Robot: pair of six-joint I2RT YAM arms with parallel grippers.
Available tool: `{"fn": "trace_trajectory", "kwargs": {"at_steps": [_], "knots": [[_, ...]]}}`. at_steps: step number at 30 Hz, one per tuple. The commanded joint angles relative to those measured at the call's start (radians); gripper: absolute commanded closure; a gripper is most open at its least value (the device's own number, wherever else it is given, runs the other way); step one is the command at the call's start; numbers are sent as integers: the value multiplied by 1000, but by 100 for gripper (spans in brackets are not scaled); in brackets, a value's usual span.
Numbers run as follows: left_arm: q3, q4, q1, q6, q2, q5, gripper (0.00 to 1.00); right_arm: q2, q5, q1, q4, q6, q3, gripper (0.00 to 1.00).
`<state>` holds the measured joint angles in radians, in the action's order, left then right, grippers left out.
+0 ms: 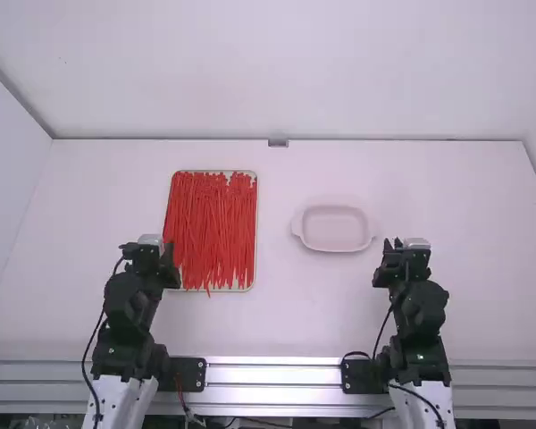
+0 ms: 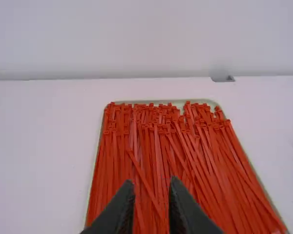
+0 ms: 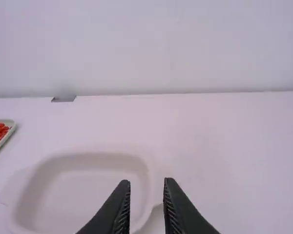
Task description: Fasten the cable tie
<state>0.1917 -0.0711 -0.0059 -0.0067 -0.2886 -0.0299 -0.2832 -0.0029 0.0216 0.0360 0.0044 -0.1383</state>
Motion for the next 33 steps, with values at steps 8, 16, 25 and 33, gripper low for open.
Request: {"fn": "trace_trajectory", "kwargs": {"at_steps": [8, 16, 25, 33], "knots": [[191, -74, -11, -20, -250, -16, 64, -251, 3, 43, 31, 9, -165, 64], [361, -168, -16, -37, -479, -15, 48, -492, 3, 75, 59, 18, -299, 48], [538, -246, -22, -49, -724, -30, 31, -740, 3, 106, 86, 16, -436, 31], [687, -312, -28, -60, -932, -41, 17, -947, 1, 133, 106, 16, -552, 17]]}}
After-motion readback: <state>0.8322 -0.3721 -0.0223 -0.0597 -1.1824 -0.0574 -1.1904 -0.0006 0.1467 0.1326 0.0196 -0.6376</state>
